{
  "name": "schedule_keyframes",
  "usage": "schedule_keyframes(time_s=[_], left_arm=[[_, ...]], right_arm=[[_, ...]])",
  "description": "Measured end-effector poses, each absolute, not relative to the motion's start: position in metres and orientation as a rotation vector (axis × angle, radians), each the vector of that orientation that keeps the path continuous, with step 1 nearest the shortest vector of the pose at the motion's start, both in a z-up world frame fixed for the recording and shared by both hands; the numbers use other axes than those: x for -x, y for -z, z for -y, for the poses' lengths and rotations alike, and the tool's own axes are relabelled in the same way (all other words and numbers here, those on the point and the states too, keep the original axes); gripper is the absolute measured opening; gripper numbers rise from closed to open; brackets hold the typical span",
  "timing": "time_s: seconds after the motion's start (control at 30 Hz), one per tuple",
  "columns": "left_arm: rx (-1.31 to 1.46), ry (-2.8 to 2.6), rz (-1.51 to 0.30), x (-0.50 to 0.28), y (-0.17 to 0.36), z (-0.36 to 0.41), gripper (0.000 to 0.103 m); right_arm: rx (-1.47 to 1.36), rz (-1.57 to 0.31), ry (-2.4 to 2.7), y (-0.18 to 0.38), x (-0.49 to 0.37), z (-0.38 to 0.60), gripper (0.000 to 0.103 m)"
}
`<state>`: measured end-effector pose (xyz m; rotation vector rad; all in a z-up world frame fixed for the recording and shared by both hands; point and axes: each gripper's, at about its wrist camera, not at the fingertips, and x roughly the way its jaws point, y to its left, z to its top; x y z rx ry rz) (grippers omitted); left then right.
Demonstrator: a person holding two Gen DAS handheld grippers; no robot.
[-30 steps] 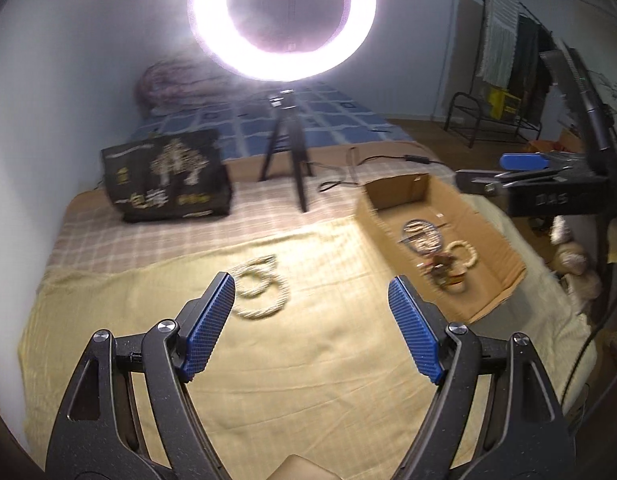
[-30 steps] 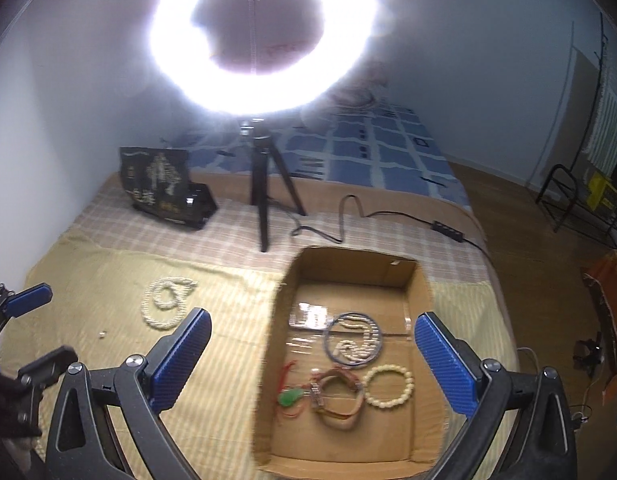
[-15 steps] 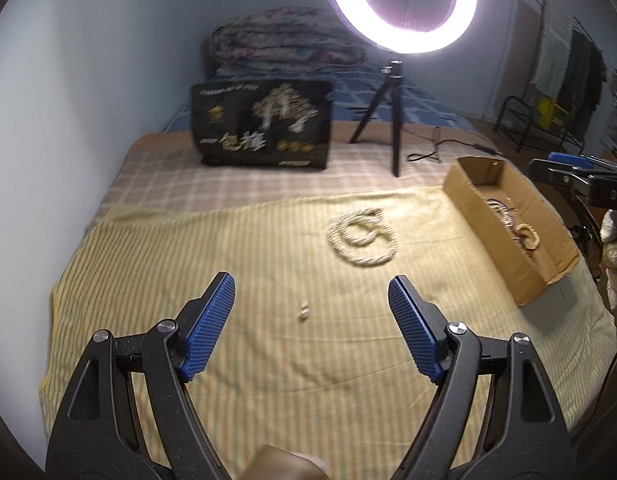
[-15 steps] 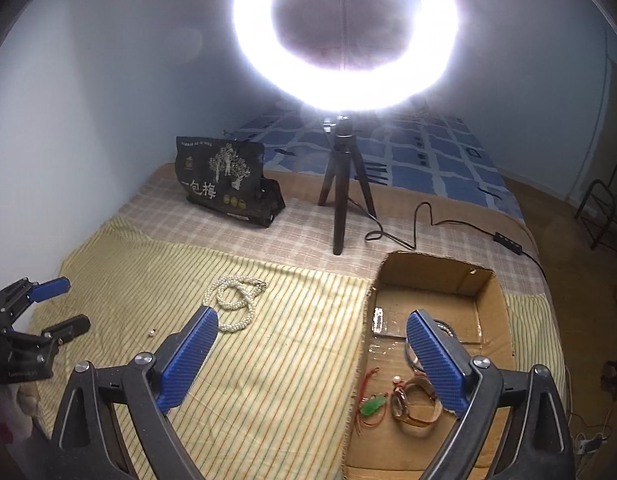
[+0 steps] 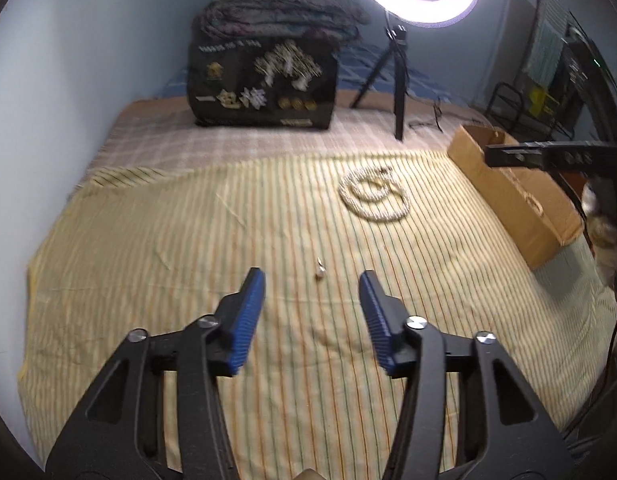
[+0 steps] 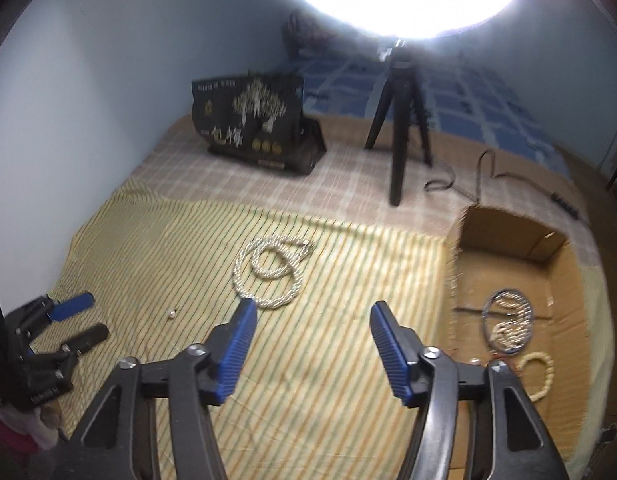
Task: Organize jewelry
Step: 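Move left tool to pearl stud earring while right tool approaches pearl necklace, then close left tool on the pearl earring while right tool grasps the necklace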
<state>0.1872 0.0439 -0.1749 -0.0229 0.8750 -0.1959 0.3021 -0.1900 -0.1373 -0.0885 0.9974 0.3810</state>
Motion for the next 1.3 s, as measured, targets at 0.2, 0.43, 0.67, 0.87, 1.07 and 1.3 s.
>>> schedule_keyframes(time_s=[0.2, 0.43, 0.67, 0.87, 1.07, 1.3], left_arm=[[-0.002, 0.248, -0.92, -0.199, 0.199, -0.031, 0.034], [-0.005, 0.274, -0.95, -0.213, 0.216, -0.026, 0.032], [-0.015, 0.287, -0.958, -0.221, 0.226, -0.023, 0.031], [-0.013, 0.278, -0.98, -0.23, 0.236, -0.023, 0.024], [-0.013, 0.271, -0.986, -0.238, 0.243, -0.022, 0.024], [-0.026, 0.275, -0.982, -0.241, 0.247, -0.022, 0.023]], right_arm=[[0.062, -1.08, -0.402, 0.167, -0.319, 0.179, 0.04], [0.004, -1.144, -0.441, 0.195, -0.336, 0.17, 0.034], [-0.053, -1.176, -0.44, 0.209, -0.356, 0.165, 0.032], [-0.072, -1.208, -0.42, 0.22, -0.368, 0.163, 0.03], [-0.092, -1.219, -0.417, 0.226, -0.373, 0.164, 0.029], [-0.083, -1.221, -0.416, 0.231, -0.376, 0.156, 0.027]])
